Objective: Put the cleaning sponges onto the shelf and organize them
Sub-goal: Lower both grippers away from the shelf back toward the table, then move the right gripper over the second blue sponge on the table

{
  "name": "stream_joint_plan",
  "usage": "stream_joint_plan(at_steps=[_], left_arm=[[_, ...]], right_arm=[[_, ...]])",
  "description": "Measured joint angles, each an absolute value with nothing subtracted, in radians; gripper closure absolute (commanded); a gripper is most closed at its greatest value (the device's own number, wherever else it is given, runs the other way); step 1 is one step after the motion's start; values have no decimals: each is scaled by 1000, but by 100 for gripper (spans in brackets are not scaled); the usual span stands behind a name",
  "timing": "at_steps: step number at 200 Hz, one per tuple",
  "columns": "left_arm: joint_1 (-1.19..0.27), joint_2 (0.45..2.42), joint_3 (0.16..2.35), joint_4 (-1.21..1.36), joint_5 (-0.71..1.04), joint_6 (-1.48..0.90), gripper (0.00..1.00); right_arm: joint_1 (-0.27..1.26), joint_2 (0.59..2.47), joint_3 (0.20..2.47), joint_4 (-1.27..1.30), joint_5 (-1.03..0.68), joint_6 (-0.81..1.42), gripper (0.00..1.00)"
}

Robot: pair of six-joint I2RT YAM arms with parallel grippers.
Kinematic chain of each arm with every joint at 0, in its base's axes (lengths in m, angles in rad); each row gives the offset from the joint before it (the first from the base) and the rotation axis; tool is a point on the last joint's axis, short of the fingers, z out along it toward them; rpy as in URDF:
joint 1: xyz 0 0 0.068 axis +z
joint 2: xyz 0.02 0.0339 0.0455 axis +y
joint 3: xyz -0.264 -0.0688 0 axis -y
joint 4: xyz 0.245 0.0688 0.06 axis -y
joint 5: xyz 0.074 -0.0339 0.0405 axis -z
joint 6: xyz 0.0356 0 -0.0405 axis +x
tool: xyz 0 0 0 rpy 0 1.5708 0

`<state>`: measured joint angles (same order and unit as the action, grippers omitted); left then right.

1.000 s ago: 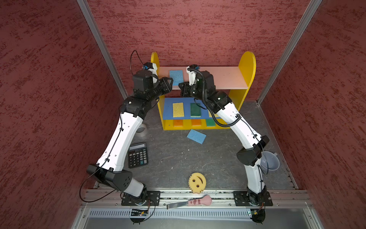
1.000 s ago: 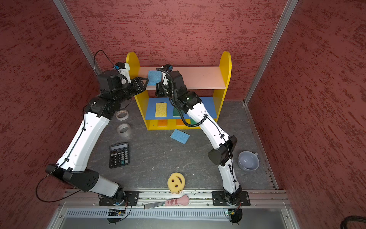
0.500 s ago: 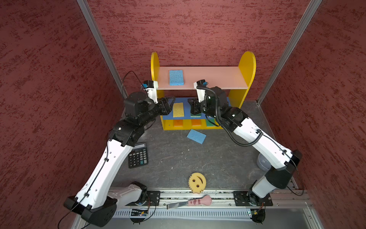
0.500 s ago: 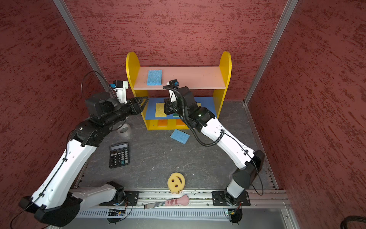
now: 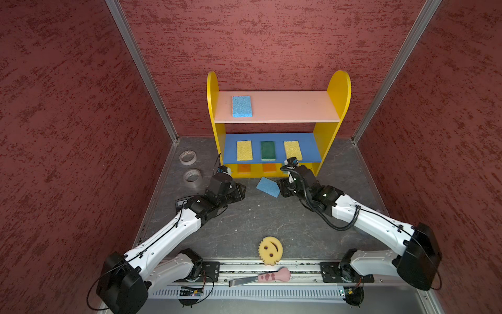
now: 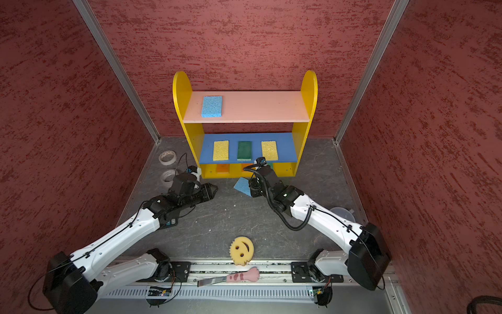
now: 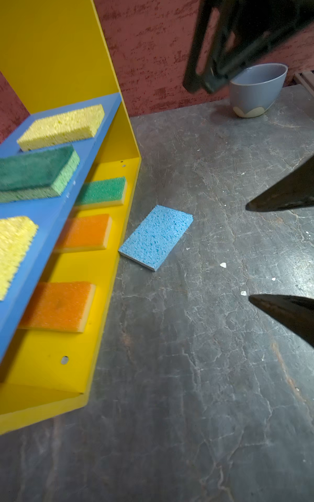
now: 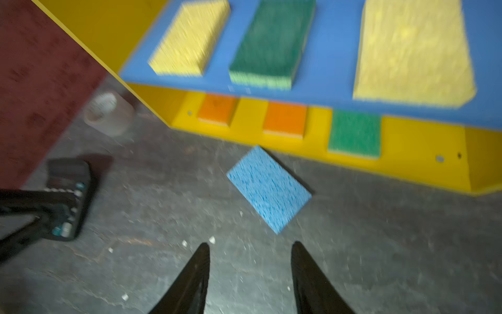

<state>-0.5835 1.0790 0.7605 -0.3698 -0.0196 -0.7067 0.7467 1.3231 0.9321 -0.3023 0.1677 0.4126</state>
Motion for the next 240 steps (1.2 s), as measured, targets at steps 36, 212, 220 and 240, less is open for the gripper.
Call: stream_joint_plan(at_steps=[36, 212, 220, 240], left_arm=[[-619, 1205, 766, -258, -56, -788, 43], [-589, 1356, 764, -156, -51, -884, 34], [-585, 1356, 763, -155, -51, -884, 34], [-583, 1357, 763, -155, -50, -884, 34]], right_arm=[[737, 1435, 850, -189, 159, 477, 92], [832, 1810, 913, 81, -36, 668, 90], [850, 1810, 913, 84, -55, 679, 88], [875, 1791, 910, 78, -77, 692, 83]])
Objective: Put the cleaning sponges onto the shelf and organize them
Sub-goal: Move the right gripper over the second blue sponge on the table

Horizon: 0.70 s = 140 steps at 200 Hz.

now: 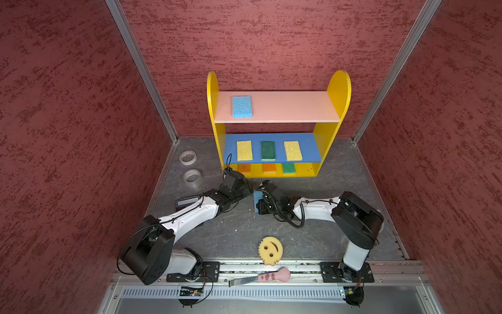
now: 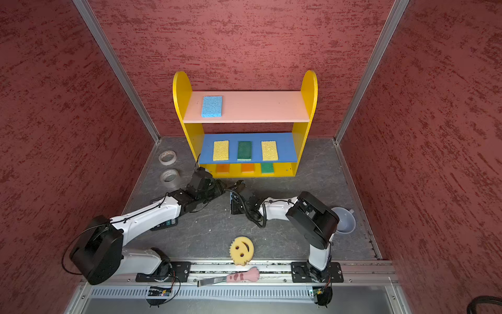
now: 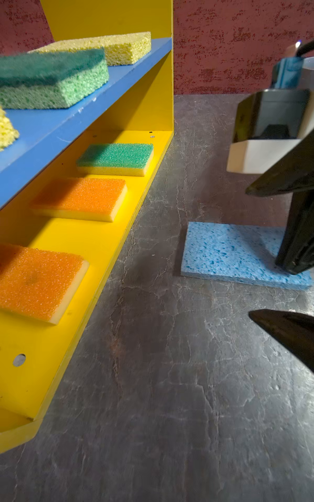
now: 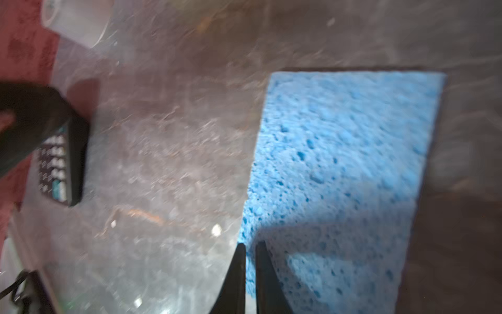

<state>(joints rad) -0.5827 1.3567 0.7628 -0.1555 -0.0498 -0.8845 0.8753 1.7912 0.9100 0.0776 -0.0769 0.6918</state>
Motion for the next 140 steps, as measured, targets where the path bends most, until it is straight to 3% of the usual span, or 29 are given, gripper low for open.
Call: stream_joint_plan(at_steps=[47, 70, 100, 140], left_arm=[[-583, 1391, 755, -140, -23, -887, 38], [-583, 1399, 729, -130, -15, -890, 38], [-583, 1439, 721, -107, 4, -904, 38], [-586, 1494, 717, -76, 30, -927, 38]], right_arm=[[809, 1669, 912, 1, -22, 667, 60], [780, 1664, 912, -28, -11, 664, 54], [777, 1719, 912, -37, -38, 680, 55], [777, 1790, 912, -23, -89, 710, 73]])
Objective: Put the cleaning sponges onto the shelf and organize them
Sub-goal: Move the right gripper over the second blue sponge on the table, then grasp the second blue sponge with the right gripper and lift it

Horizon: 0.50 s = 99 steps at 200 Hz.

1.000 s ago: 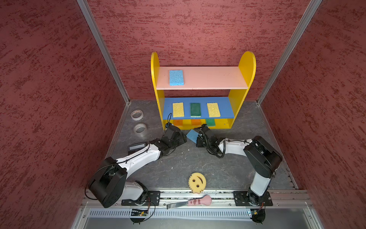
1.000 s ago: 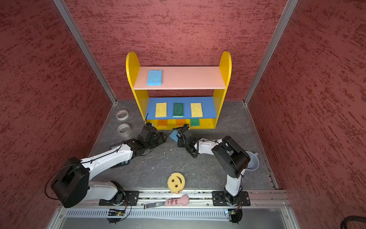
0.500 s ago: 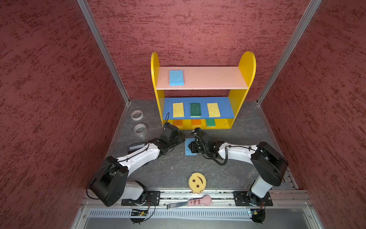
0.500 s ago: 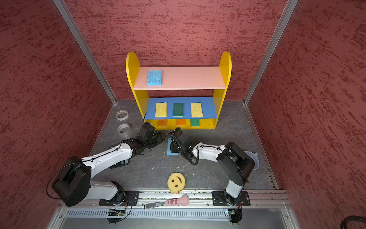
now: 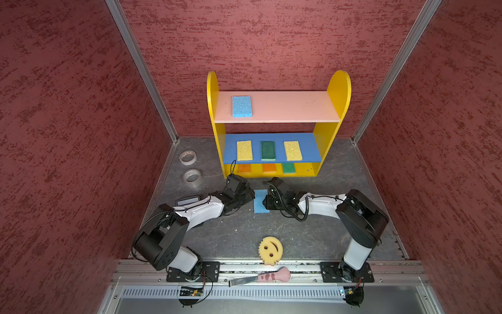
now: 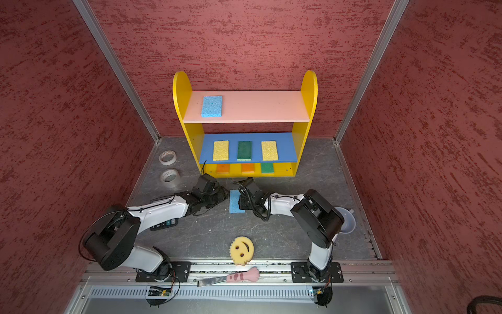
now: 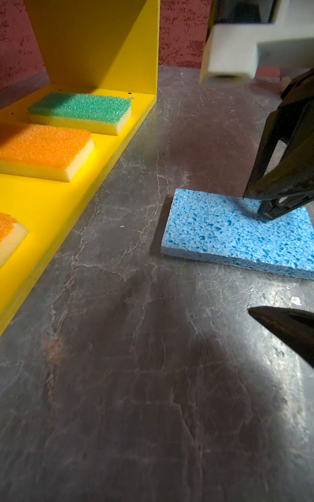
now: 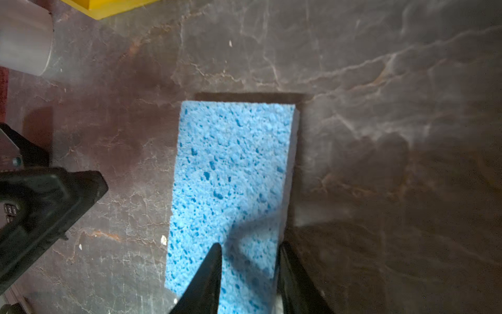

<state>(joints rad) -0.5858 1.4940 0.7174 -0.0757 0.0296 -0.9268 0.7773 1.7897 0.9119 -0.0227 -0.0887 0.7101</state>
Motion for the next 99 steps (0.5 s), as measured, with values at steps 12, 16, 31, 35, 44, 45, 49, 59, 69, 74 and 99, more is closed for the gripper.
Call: stream_joint_plan(at_steps=[12, 16, 31, 35, 44, 45, 49, 59, 69, 74, 99], left_arm=[[-590, 1510, 716, -60, 38, -937, 39], [-591, 1516, 716, -57, 42, -939, 39], [-600, 1534, 709, -43, 54, -953, 39], [-602, 1536, 706, -42, 57, -955, 39], [-605, 1533, 700, -45, 62, -958, 39], [-606, 1532, 700, -46, 62, -958, 39], [-606, 1530, 700, -51, 63, -958, 38], [-608, 1510, 706, -68, 60, -950, 38], [-608, 1481, 724, -100, 48, -934, 38], [-608, 1462, 738, -118, 43, -925, 37], [-607, 1356, 847, -179, -6, -860, 37]], right_arm=[[777, 1793, 912, -17, -97, 719, 84], [777, 1794, 912, -16, -101, 724, 88], [777, 1797, 912, -13, -103, 726, 100], [777, 1797, 912, -12, -104, 723, 100], [777, 1797, 912, -13, -104, 717, 100], [777, 1796, 912, -13, -104, 717, 100], [777, 1795, 912, -14, -103, 714, 100], [777, 1785, 912, -27, -98, 694, 100], [777, 1767, 918, -56, -88, 669, 100], [777, 1755, 925, -73, -80, 653, 100], [777, 1685, 1007, -150, -41, 559, 100]])
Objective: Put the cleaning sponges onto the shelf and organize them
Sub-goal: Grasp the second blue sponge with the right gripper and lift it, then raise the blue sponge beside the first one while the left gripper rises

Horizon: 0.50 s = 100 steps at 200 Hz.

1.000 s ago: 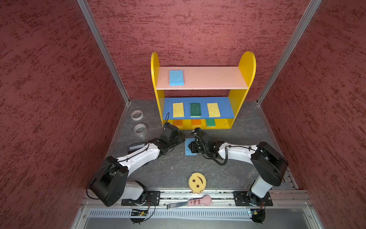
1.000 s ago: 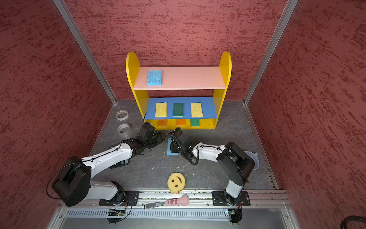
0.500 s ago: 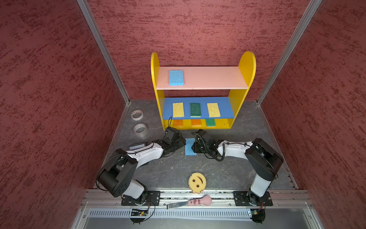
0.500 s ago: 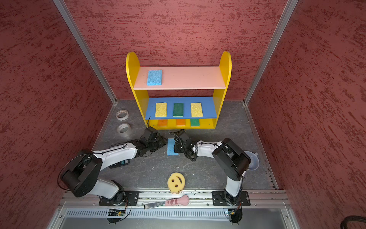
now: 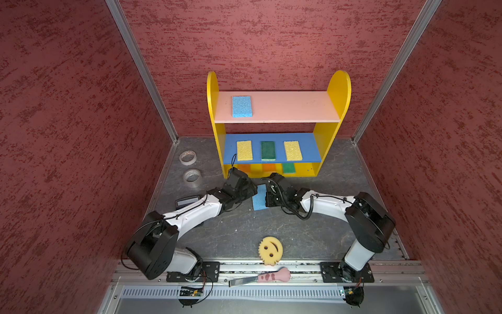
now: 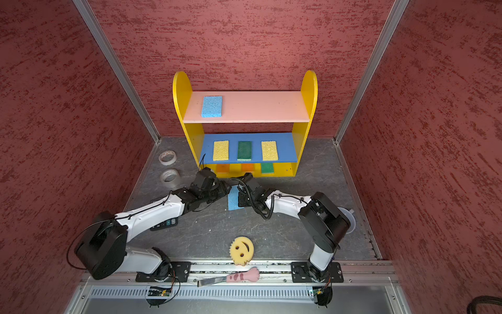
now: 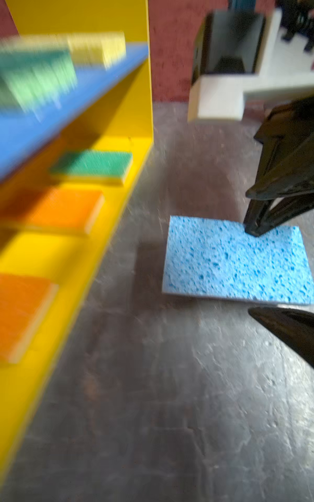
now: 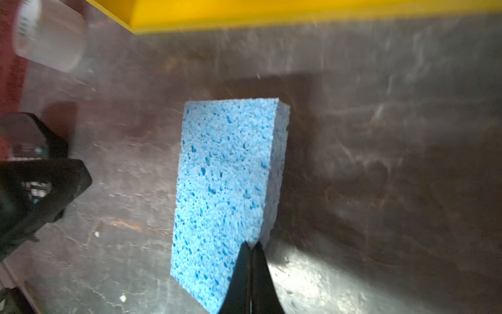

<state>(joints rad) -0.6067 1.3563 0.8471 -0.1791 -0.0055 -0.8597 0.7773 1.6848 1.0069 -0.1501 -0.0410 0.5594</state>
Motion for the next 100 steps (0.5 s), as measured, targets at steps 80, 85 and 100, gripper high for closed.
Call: stream_joint_plan(at_steps=[80, 85, 100], left_arm=[[-560, 1187, 1158, -297, -92, -645, 51], [-557, 1186, 1174, -303, -92, -629, 52], [-548, 1182, 1223, -325, -96, -596, 57]], right_arm=[[777, 1465, 1346, -282, 132, 279, 100], [777, 1466, 1372, -287, 142, 266, 100], [776, 1466, 1433, -300, 165, 229, 100]])
